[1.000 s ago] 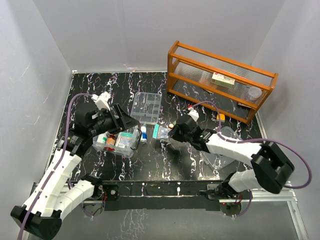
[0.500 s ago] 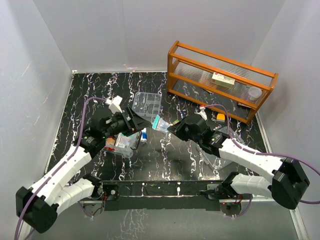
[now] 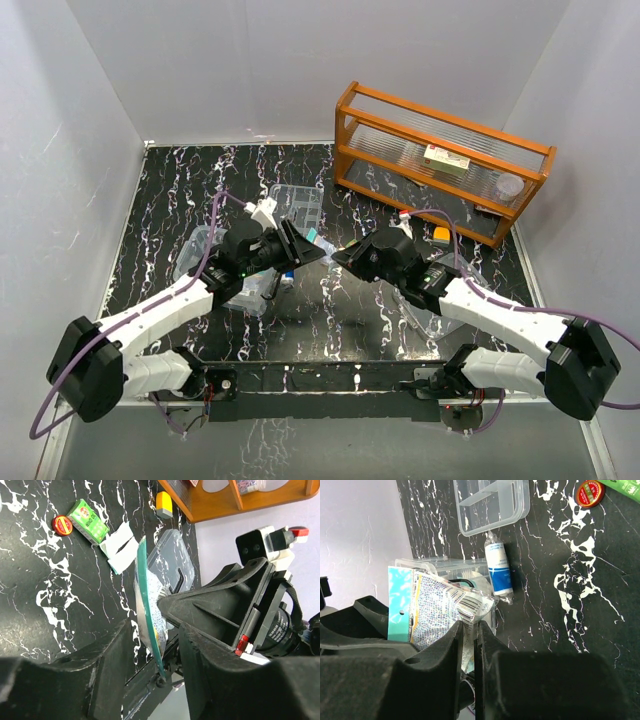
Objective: Organize the medicine kit
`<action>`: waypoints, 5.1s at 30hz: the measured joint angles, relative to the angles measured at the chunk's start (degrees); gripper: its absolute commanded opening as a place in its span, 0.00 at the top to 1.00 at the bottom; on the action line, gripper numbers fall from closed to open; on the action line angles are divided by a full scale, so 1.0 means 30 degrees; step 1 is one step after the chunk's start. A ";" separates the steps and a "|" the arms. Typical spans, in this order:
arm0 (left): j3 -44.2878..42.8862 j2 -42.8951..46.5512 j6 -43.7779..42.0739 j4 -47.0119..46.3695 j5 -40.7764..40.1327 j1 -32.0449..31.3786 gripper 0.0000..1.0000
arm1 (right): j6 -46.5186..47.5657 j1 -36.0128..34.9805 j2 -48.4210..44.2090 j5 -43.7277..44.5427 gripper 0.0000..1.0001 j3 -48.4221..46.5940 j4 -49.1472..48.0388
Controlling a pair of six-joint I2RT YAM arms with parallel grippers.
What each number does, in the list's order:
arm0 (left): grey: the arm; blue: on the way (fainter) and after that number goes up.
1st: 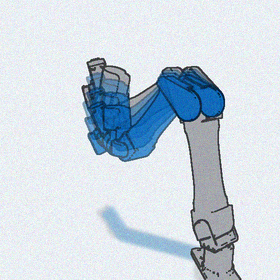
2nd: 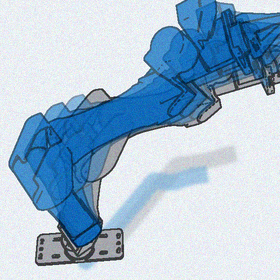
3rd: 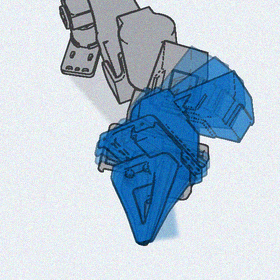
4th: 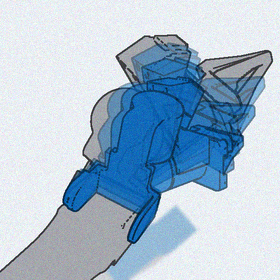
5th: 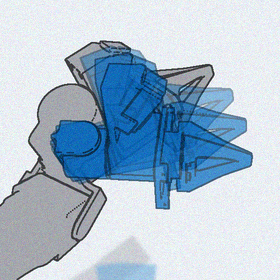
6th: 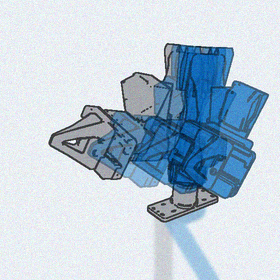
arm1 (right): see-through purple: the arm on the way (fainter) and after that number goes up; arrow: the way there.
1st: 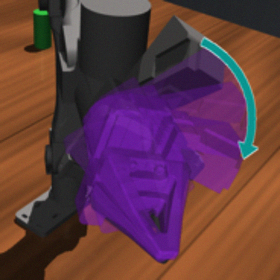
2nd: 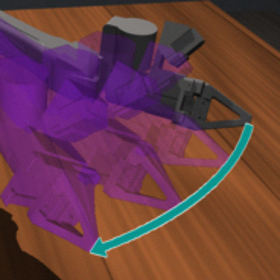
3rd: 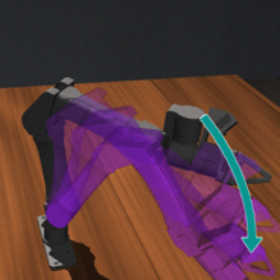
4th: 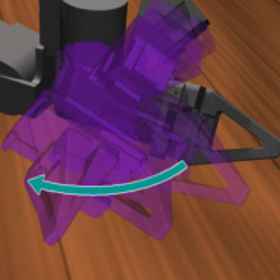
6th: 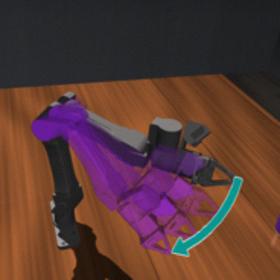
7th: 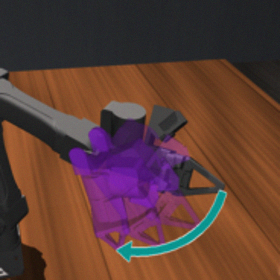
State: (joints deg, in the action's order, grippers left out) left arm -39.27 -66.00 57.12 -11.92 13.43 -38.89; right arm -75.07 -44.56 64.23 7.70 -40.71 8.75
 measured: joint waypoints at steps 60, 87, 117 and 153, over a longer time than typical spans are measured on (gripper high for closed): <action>-0.2863 0.2878 -0.8590 0.2805 1.2065 0.0714 0.49 | 1.7150 0.1355 -0.2251 -1.8440 0.97 -0.2572 0.0379; -0.3643 0.4597 -1.0127 0.5391 0.7395 0.1107 0.92 | 1.5373 0.1384 -0.1909 -1.6844 0.37 -0.1166 -0.0874; -1.0287 -0.4692 -1.7180 2.2739 -0.1180 0.5821 0.90 | 1.5511 0.1392 -0.1734 -1.1089 0.38 -0.1967 0.3577; -1.0673 -0.8830 -1.6728 2.2804 -0.2353 0.6732 0.72 | 1.3019 0.1392 -0.2076 -1.1016 0.38 -0.1115 0.0765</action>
State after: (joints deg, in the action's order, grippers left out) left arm -71.29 -92.49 6.94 56.49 6.37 -18.70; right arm -36.01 -40.38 58.00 -25.34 -44.05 11.05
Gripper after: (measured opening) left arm 0.295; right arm 0.620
